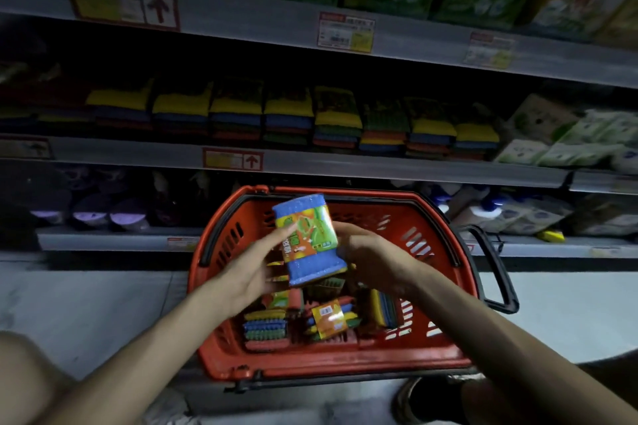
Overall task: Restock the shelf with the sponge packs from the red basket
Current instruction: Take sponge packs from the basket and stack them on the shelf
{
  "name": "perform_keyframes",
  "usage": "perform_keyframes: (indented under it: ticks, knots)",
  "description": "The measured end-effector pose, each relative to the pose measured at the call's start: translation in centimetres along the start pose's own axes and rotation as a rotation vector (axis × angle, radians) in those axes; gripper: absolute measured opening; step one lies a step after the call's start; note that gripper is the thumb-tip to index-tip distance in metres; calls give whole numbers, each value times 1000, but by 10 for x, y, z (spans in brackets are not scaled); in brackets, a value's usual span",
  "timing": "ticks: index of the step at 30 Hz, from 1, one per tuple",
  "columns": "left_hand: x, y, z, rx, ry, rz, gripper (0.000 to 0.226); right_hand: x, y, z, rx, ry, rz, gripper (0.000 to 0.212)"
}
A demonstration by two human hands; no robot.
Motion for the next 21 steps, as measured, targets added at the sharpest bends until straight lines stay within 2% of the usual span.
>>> perform_keyframes:
  ticks: [2,3,5,6,8,10,12,14,17,18,21]
  knots:
    - [-1,-1,-6,4,68,-24,42,-2,0,12,-3,-13,2,66]
    - [-3,-1,-7,-11,78,-47,39,-7,-3,25,-62,-29,-13,62]
    - [-4,-3,-3,-60,79,-74,31,-22,-5,57,-295,-47,-83,43]
    - [-4,-5,0,-94,88,-76,28,-34,-4,75,-450,3,-140,32]
    - [-5,-6,7,-159,100,-88,29,-65,-2,109,-672,379,-318,19]
    - [-3,-9,14,-215,103,-99,35,-88,1,119,-635,827,-483,18]
    - [-3,-9,19,-272,121,-107,34,-106,2,109,-505,1048,-568,20]
    - [-3,-9,23,-297,140,-104,36,-122,0,100,-471,1111,-615,33]
    - [-2,-9,25,-283,129,-77,42,-163,-12,107,-499,1075,-666,71]
    - [-1,-8,26,-277,121,-66,42,-176,-17,116,-515,1071,-697,76]
    - [0,-6,25,-263,105,-48,46,-161,-13,113,-508,1028,-746,51]
Point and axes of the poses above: each hand's wrist, its own y-axis away from the middle knuckle, its own z-axis out of the back of the hand, x = y × z, the point moved 5 cm from there along -y, towards the middle knuckle, and after that the axes turned 6 degrees about y, right-handed, at the moved point
